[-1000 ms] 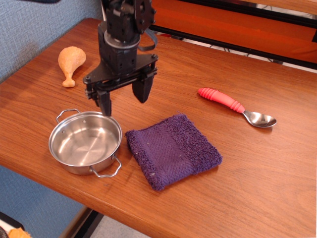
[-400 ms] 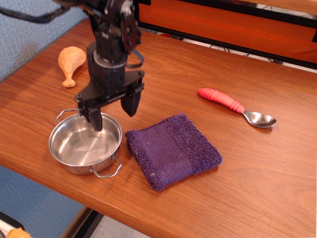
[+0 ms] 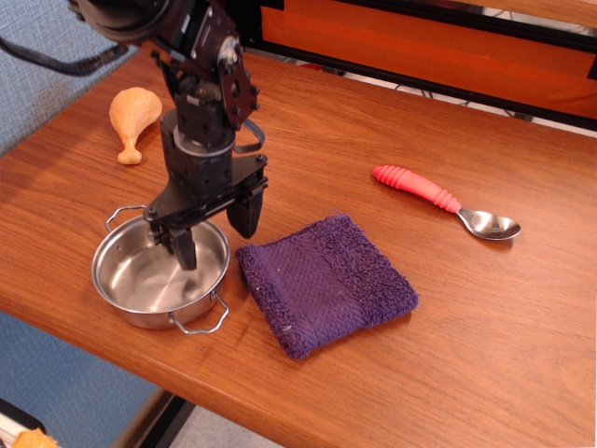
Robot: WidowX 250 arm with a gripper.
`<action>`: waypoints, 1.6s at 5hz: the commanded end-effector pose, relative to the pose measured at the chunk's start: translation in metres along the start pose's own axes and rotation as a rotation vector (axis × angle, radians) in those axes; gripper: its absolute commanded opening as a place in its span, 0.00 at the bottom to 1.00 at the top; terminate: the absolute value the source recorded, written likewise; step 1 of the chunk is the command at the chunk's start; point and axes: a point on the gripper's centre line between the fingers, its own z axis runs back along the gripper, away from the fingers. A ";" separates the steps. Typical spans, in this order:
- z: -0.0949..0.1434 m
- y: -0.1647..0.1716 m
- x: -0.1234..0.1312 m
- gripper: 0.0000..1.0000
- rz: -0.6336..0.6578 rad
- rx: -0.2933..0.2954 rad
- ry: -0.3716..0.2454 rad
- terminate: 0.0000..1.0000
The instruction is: Take the silver vessel and place it on the purple cloth.
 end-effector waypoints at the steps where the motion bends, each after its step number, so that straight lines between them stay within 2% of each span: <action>1: 0.004 0.009 -0.002 0.00 0.105 -0.101 0.031 0.00; 2: 0.007 0.008 0.000 0.00 0.096 -0.105 0.036 0.00; 3: 0.015 0.004 0.006 0.00 0.049 -0.084 0.057 0.00; 4: 0.031 -0.003 0.009 0.00 -0.024 -0.060 0.036 0.00; 5: 0.047 -0.012 0.002 0.00 -0.105 -0.060 0.028 0.00; 6: 0.064 -0.029 -0.020 0.00 -0.220 -0.110 0.007 0.00; 7: 0.079 -0.046 -0.054 0.00 -0.343 -0.161 -0.015 0.00; 8: 0.080 -0.061 -0.080 0.00 -0.453 -0.187 -0.010 0.00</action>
